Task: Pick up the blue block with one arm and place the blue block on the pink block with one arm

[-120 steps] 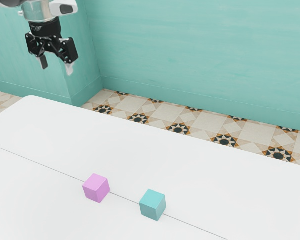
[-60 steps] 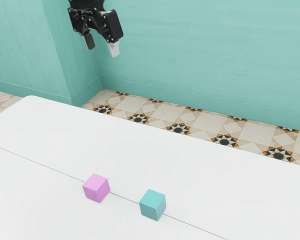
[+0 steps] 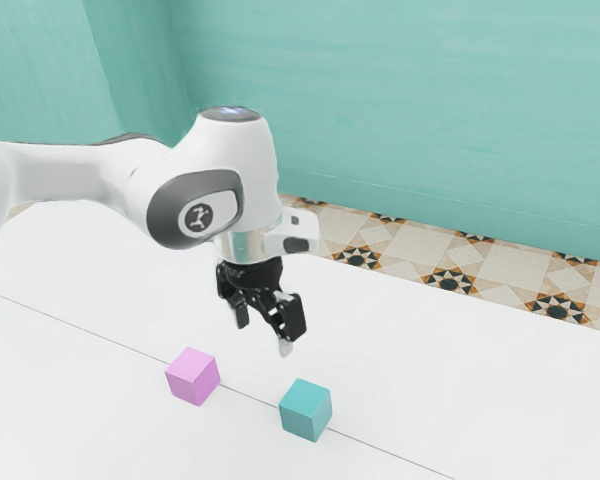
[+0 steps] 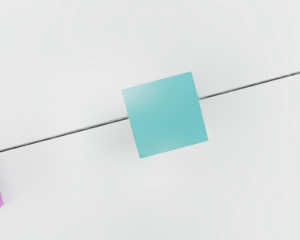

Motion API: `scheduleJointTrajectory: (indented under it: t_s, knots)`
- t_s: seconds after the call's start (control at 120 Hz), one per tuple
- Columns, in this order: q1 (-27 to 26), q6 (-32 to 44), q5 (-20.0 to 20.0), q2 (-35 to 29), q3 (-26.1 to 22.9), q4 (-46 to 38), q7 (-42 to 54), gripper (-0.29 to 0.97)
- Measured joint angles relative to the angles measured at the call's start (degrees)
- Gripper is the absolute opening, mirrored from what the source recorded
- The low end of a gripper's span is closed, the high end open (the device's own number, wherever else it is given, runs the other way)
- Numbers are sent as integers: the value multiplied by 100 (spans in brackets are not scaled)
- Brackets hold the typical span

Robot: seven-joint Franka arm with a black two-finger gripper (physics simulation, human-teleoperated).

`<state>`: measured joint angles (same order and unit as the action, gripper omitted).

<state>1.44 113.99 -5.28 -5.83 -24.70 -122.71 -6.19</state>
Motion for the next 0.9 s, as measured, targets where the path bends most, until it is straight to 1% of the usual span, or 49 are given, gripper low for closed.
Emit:
scheduleJointTrajectory:
  t_s: [0.1, 0.25, 0.383, 0.592, 0.9]
  knots:
    - [4, 580, -162, 153, -108, -387, -60, 68]
    - [-29, 1274, -278, 251, -356, -952, -144, 68]
    - [-174, 1722, -313, 468, -440, -1168, -203, 68]
    - [-314, 2031, -298, 519, -448, -1178, -267, 68]
    - [-435, 2148, -150, 649, -405, -1040, -326, 68]
